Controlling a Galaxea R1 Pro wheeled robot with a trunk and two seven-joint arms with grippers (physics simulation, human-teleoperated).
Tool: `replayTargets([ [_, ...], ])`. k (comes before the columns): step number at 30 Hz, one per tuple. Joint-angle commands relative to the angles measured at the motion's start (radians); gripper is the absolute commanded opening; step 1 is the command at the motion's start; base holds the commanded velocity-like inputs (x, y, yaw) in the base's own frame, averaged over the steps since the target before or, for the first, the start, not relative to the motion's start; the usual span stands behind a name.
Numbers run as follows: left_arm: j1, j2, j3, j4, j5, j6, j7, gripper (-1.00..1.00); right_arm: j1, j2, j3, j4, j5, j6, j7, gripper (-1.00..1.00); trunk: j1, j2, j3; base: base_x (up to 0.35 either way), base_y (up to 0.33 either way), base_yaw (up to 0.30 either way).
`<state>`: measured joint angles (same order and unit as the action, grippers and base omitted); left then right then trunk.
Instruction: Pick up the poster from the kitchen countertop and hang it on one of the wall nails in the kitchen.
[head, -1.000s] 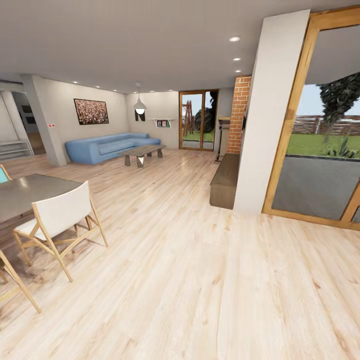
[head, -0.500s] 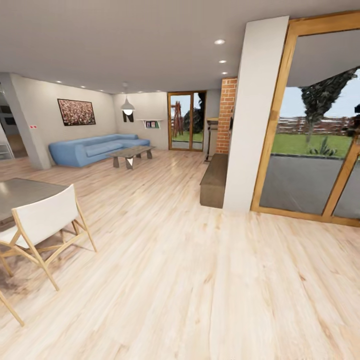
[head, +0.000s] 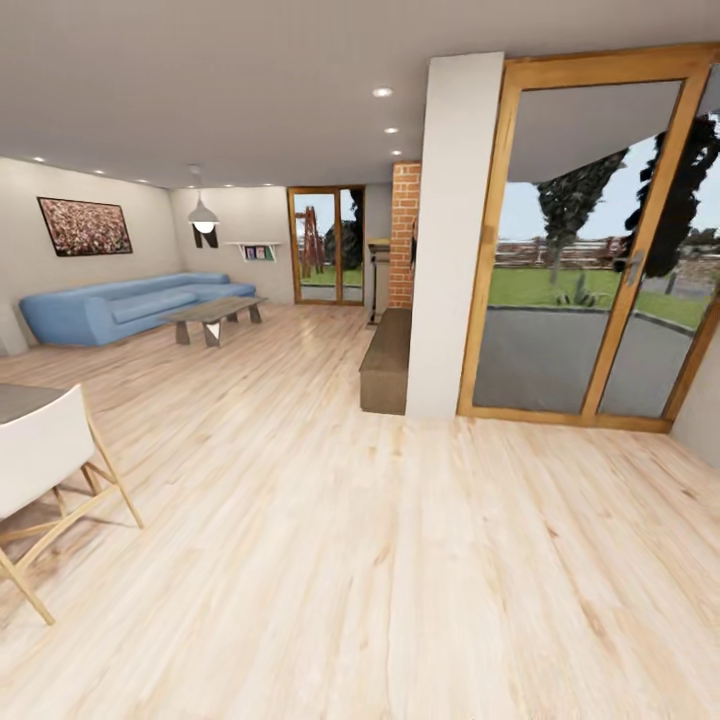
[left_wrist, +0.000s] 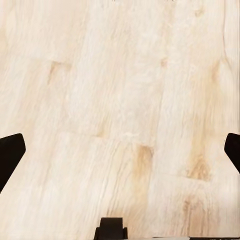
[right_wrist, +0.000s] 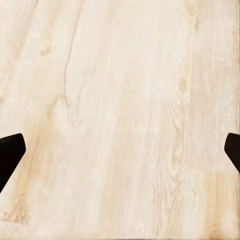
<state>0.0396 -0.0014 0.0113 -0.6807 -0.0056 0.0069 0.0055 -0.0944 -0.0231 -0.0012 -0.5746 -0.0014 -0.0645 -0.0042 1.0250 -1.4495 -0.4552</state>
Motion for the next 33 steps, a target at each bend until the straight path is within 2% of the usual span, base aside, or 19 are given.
replayTargets([
  [1,0.0,0.0,0.001,-0.002,-0.001,0.001,0.001,1.0,-0.001,0.0,0.0,0.001,0.0,-0.003,0.0,1.0,0.0,0.0,0.0,0.0,0.0,-0.291],
  [27,0.001,0.0,0.001,-0.002,-0.001,0.001,0.0,1.0,-0.001,0.0,0.0,0.002,0.0,-0.004,0.0,1.0,0.0,0.0,0.016,0.0,0.0,-0.29],
  [32,0.001,0.0,0.001,-0.002,-0.001,0.001,0.0,1.0,-0.001,0.0,0.0,0.003,0.002,-0.004,0.0,1.0,0.0,0.0,0.017,0.0,0.0,-0.116],
  [33,0.001,0.0,0.001,-0.002,-0.001,0.001,0.0,1.0,-0.001,-0.01,-0.001,0.015,0.002,-0.006,0.0,1.0,0.0,0.0,0.017,0.0,0.0,-0.024],
])
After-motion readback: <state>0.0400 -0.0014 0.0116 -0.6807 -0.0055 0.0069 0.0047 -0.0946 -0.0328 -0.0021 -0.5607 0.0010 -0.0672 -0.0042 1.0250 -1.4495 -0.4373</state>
